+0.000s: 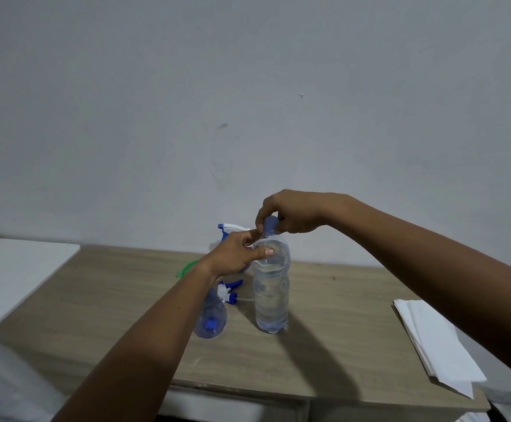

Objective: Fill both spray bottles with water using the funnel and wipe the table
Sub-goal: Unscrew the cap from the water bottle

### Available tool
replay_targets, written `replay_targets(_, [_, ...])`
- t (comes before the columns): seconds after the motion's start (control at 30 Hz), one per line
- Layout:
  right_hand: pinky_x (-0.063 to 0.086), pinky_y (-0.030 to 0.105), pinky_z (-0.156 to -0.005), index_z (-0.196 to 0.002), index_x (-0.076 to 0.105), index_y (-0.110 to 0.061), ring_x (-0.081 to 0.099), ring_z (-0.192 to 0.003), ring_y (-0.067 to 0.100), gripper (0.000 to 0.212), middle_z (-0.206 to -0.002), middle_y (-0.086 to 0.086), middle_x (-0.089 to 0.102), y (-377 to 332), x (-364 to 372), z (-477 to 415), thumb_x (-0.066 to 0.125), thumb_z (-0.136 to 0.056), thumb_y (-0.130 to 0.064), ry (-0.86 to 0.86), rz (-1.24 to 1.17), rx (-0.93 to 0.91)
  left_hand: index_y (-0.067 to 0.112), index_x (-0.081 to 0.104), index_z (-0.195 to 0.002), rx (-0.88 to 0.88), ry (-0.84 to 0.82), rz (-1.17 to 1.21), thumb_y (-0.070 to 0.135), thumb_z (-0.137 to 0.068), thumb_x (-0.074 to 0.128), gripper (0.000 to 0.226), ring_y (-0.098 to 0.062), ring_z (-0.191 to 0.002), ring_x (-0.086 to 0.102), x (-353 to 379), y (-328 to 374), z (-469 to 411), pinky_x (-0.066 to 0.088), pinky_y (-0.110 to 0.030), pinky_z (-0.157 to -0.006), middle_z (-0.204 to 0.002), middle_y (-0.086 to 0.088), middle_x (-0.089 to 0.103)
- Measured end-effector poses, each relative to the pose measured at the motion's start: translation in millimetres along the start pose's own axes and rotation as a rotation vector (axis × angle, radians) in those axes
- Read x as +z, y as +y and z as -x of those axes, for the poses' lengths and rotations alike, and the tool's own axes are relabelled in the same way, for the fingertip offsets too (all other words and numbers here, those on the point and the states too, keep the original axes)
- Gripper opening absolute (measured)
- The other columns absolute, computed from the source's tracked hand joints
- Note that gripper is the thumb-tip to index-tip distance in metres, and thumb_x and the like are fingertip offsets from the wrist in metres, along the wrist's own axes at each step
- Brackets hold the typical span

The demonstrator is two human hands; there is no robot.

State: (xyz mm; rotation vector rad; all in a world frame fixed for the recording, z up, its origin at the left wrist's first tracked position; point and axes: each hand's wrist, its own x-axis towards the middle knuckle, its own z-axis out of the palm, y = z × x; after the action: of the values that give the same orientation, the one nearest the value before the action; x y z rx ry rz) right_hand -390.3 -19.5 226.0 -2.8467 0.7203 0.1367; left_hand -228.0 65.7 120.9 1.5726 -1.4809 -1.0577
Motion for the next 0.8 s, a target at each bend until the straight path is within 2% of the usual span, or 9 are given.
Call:
replay_targets(0.13, [0.044, 0.02, -0.071, -0.118, 0.073, -0.025, 0.06, -0.089, 0.012, 0.026, -0.111, -0.006, 0.068, -1.4, 1.1, -4.5, 0.067, -0.094, -0.018, 0.031, 0.003, 0.0, 0.037, 0.066, -0.117, 0.001, -0.005, -0.002, 0.039, -0.087, 0.073, 0.031, -0.013, -0.109, 0.067, 0.6, 2.4, 2.5, 0.051, -0.046, -0.103, -0.112, 0.013, 0.073])
replay_targets(0.2, [0.045, 0.022, -0.073, -0.125, 0.069, -0.027, 0.06, -0.08, 0.005, 0.036, -0.11, -0.01, 0.068, 2.4, -1.2, -3.5, 0.073, -0.09, -0.021, 0.074, -0.042, 0.023, 0.037, 0.064, -0.124, 0.013, -0.018, 0.004, 0.041, -0.087, 0.073, 0.039, -0.013, -0.109, 0.066, 1.0, 2.6, 4.2, 0.05, -0.05, -0.103, -0.116, 0.015, 0.072])
replay_targets(0.3, [0.042, 0.012, -0.067, -0.116, 0.071, -0.022, 0.059, -0.076, -0.01, 0.03, -0.112, -0.008, 0.071, 10.6, -4.0, 1.4, 0.076, -0.087, -0.021, 0.16, -0.142, 0.054, 0.041, 0.058, -0.133, 0.001, -0.018, -0.001, 0.05, -0.082, 0.073, 0.054, -0.012, -0.115, 0.064, 0.1, 2.8, 6.2, 0.052, -0.05, -0.101, -0.124, 0.017, 0.068])
replay_targets(0.37, [0.044, 0.01, -0.068, -0.109, 0.074, -0.021, 0.064, -0.078, -0.008, 0.027, -0.107, -0.009, 0.073, 19.0, -2.7, 7.9, 0.079, -0.083, -0.02, 0.259, -0.268, 0.084, 0.041, 0.058, -0.134, -0.005, -0.022, 0.007, 0.052, -0.079, 0.075, 0.058, -0.013, -0.122, 0.061, -0.2, 1.8, 5.4, 0.051, -0.046, -0.104, -0.127, 0.016, 0.067])
replay_targets(0.43, [0.053, 0.018, -0.079, -0.104, 0.076, -0.024, 0.07, -0.084, -0.001, 0.026, -0.105, -0.01, 0.075, 29.5, 10.6, 17.6, 0.083, -0.079, -0.02, 0.398, -0.459, 0.121, 0.036, 0.06, -0.133, 0.009, -0.033, 0.026, 0.042, -0.085, 0.074, 0.05, -0.011, -0.121, 0.061, 1.7, 1.0, 4.1, 0.05, -0.039, -0.104, -0.124, 0.016, 0.068])
replay_targets(0.5, [0.056, 0.027, -0.086, -0.099, 0.077, -0.026, 0.072, -0.085, 0.005, 0.028, -0.1, -0.008, 0.076, 41.8, 45.0, 26.3, 0.088, -0.074, -0.02, 0.562, -0.653, 0.207, 0.029, 0.06, -0.133, 0.032, -0.027, 0.058, 0.028, -0.092, 0.07, 0.042, -0.005, -0.113, 0.065, 4.6, 0.8, 4.6, 0.054, -0.026, -0.092, -0.117, 0.017, 0.071])
replay_targets(0.57, [0.055, 0.028, -0.083, -0.098, 0.078, -0.025, 0.071, -0.083, 0.01, 0.031, -0.094, -0.004, 0.075, 52.5, 99.5, 34.1, 0.09, -0.07, -0.02, 0.665, -0.775, 0.39, 0.024, 0.058, -0.135, 0.052, -0.015, 0.082, 0.021, -0.095, 0.066, 0.042, 0.001, -0.104, 0.066, 7.8, 0.7, 5.9, 0.054, -0.017, -0.078, -0.11, 0.02, 0.072])
replay_targets(0.67, [0.051, 0.027, -0.075, -0.091, 0.076, -0.022, 0.069, -0.077, 0.014, 0.03, -0.085, -0.003, 0.073, 58.1, 192.2, 45.3, 0.092, -0.066, -0.017, 0.587, -0.8, 0.63, 0.023, 0.052, -0.14, 0.065, -0.006, 0.1, 0.019, -0.096, 0.064, 0.046, 0.005, -0.103, 0.065, 11.8, -1.8, 5.3, 0.053, -0.014, -0.076, -0.115, 0.019, 0.069])
replay_targets(0.8, [0.056, 0.033, -0.081, -0.085, 0.075, -0.027, 0.071, -0.089, 0.017, 0.02, -0.091, -0.003, 0.076, 51.8, 278.2, 50.2, 0.088, -0.07, -0.021, 0.388, -0.76, 0.764, 0.023, 0.045, -0.147, 0.087, 0.011, 0.103, 0.018, -0.098, 0.061, 0.052, 0.005, -0.107, 0.064, 16.6, -4.9, 4.4, 0.054, -0.014, -0.079, -0.131, 0.011, 0.063])
